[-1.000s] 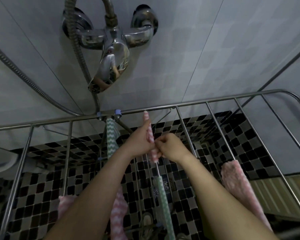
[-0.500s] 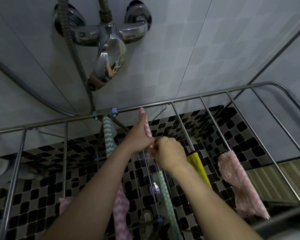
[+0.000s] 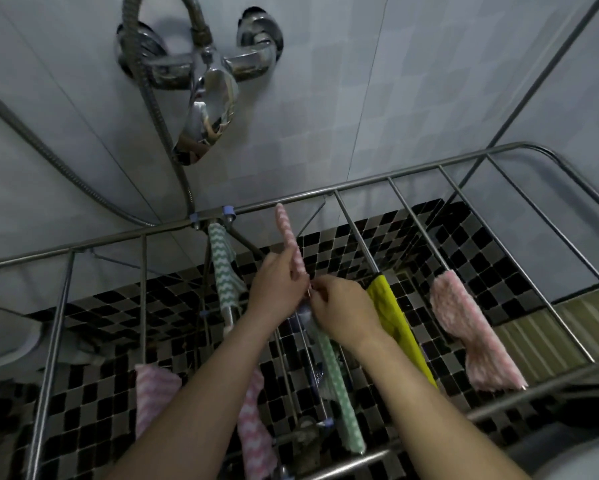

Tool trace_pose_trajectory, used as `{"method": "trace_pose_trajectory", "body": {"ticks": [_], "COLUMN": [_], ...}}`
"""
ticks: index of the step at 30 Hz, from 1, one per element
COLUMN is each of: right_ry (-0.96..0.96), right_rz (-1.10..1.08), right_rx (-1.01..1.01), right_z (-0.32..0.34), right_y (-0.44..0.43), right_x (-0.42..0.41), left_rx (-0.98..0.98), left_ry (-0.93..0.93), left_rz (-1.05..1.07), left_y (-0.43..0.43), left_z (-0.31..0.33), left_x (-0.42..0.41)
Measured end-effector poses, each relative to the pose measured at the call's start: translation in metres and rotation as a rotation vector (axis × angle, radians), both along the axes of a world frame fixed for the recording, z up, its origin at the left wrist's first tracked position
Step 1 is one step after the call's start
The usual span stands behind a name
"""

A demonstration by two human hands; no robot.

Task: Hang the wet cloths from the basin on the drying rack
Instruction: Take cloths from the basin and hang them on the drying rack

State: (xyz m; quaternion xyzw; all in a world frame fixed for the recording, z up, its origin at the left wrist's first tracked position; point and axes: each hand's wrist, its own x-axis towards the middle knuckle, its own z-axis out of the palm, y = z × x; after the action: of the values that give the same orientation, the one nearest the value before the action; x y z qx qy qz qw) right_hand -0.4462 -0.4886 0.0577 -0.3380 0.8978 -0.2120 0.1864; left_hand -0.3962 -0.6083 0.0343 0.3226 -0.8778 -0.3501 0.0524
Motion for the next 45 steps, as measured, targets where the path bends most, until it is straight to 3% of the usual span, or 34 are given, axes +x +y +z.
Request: {"method": "trace_pose_trajectory", "body": {"ticks": [6,9,18,21,25,28,34,38,45], "right_ry": [0.017,0.017,0.070,0.041,0.048,-0.029,-0.412,-0.478,-0.329], "right_rz": [-0.078,-0.111,-0.217,-0.291,-0.549,-0.786,-1.325,-1.628,-2.058], "right_rx": [-0.089,-0.158,-0.382,-0.512,-0.508,-0.608,-1.062,-1.378,-1.632], "right_z": [0.018,0.031,0.069,0.087,0.100,0.096,0.101,0.087,0.039], "right_y": [0.049,0.084,0.185,0.217,0.265,0.302,0.359,0.412,0.484], "right_x": [0.025,0.038,0.072,0.088,0.119,0.149,0.246,0.333,0.500], "left_rx": [-0.031,-0.087,0.315,0.518,0.777,1.014,1.439,1.426,1.246], "left_ry": [-0.029,0.055,0.361,0.343,0.296,0.222,-0.082,-0.336,-0.756], "left_rz": [-0.016,0.042,-0.209,-0.269,-0.328,-0.398,-0.500,-0.632,-0.959], "left_y": [0.008,0.029,0.155,0.190,0.234,0.270,0.346,0.392,0.468], "left_z": [-0.002,0.010,0.053,0.072,0.096,0.106,0.096,0.086,0.064], "left_x": [0.006,0.015,0.060,0.069,0.083,0.100,0.155,0.201,0.292]}}
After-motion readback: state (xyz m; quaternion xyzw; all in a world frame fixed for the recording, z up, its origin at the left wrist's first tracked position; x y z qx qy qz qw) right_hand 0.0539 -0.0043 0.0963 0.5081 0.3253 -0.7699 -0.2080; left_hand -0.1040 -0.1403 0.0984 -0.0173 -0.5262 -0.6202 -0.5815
